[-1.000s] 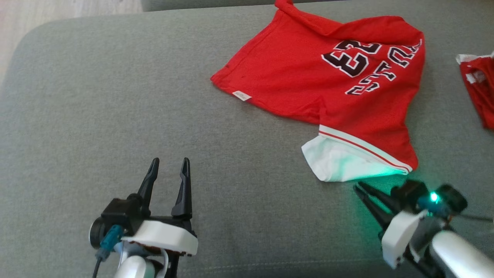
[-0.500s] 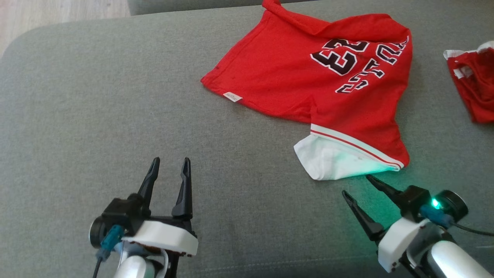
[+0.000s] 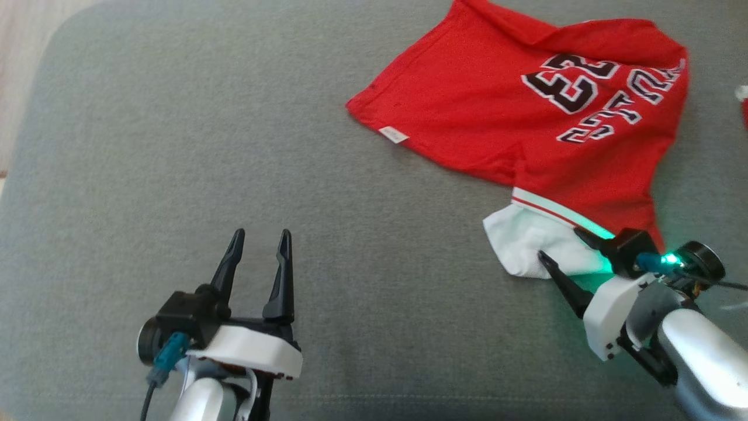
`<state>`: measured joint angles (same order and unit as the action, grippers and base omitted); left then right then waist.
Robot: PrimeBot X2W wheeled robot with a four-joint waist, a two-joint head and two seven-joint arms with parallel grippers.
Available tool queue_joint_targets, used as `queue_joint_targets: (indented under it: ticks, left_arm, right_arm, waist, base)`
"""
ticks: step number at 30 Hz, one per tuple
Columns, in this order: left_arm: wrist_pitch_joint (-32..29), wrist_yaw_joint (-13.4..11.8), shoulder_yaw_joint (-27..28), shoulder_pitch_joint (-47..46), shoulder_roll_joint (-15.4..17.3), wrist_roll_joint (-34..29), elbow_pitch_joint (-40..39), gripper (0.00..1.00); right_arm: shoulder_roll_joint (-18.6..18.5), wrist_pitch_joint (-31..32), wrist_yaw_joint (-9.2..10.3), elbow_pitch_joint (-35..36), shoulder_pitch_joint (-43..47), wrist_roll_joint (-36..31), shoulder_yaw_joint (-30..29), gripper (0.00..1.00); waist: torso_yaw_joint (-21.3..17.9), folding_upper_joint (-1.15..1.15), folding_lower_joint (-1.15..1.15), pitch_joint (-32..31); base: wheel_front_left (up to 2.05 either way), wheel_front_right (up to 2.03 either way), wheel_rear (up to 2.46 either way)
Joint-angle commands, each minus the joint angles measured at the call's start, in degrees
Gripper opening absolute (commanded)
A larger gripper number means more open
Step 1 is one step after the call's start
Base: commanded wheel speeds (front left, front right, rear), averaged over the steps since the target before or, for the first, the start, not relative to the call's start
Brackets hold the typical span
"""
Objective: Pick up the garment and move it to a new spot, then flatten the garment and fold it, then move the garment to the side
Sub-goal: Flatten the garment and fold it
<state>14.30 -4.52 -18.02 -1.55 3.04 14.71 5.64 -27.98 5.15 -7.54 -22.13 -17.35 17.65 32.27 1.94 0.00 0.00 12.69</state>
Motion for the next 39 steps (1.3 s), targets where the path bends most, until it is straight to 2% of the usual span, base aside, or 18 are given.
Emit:
queue_joint_targets:
  ticks: [1,4,10,11,15,20,23,24,25,32,39]
  left_arm:
    - [0.7,-0.2,1.3,-2.1,-0.2,-0.1,-1.8,1.0]
    - [0.7,-0.4,1.1,-2.3,-0.2,0.2,-1.7,1.0]
    - [0.7,-0.6,0.8,-2.1,-0.2,0.4,-1.6,1.0]
    - [0.7,-0.7,0.8,-2.0,-0.2,0.5,-1.6,1.0]
    - [0.7,-0.8,0.9,-1.6,-0.2,0.5,-1.8,1.0]
    - [0.7,-0.7,0.8,-1.3,-0.2,0.4,-1.8,1.0]
    - [0.7,-0.7,0.8,-1.1,-0.2,0.3,-1.7,1.0]
    - [0.7,-0.7,0.8,-1.1,-0.2,0.3,-1.7,1.0]
    - [0.7,-0.7,0.8,-1.0,-0.2,0.3,-1.7,1.0]
    - [0.7,-0.6,0.9,-0.7,-0.2,0.3,-1.6,1.0]
    - [0.7,-0.9,1.6,0.0,-0.2,0.1,-2.1,1.0]
  right_arm:
    - [-1.6,0.4,0.05,0.3,-1.2,1.0,1.1,1.0]
    - [-2.7,1.3,0.05,-2.8,-3.4,3.8,4.1,1.0]
    - [-4.8,3.0,0.05,-3.0,-4.7,8.9,10.1,1.0]
    - [-5.3,3.6,0.05,-2.6,-4.7,9.9,11.2,0.93]
    - [-7.2,4.7,0.05,-0.8,-5.2,13.2,14.7,0.49]
    - [-8.1,4.4,0.05,0.1,-6.1,15.5,17.3,0.35]
    - [-8.5,3.4,0.05,0.2,-6.7,16.2,18.5,0.16]
    - [-8.5,3.4,0.05,0.2,-6.7,16.2,18.5,0.16]
    - [-8.6,2.8,0.05,0.2,-6.8,16.2,18.7,0.02]
    - [-9.2,-1.9,0.05,0.9,-6.0,15.5,18.1,0.0]
    - [-10.3,-5.1,0.05,5.2,0.4,10.3,16.0,0.0]
  waist:
    - [1.0,0.0,0.0,0.7]
    - [1.9,0.0,0.0,0.9]
    - [2.3,0.0,0.0,0.4]
    - [2.2,0.0,0.0,0.3]
    - [1.7,0.0,0.0,-0.1]
    - [1.0,0.0,0.0,-0.4]
    - [0.7,0.0,0.0,-0.6]
    - [0.7,0.0,0.0,-0.6]
    - [0.7,0.0,0.0,-0.7]
    - [0.4,0.0,0.0,-1.3]
    - [-1.4,0.0,0.0,-1.7]
  base:
    - [0.0,0.0,0.0]
    - [0.0,0.0,0.0]
    - [0.0,0.0,0.0]
    - [0.0,0.0,0.0]
    - [0.0,0.0,0.0]
    - [0.0,0.0,0.0]
    - [0.0,0.0,0.0]
    - [0.0,0.0,0.0]
    - [0.0,0.0,0.0]
    - [0.0,0.0,0.0]
    - [0.0,0.0,0.0]
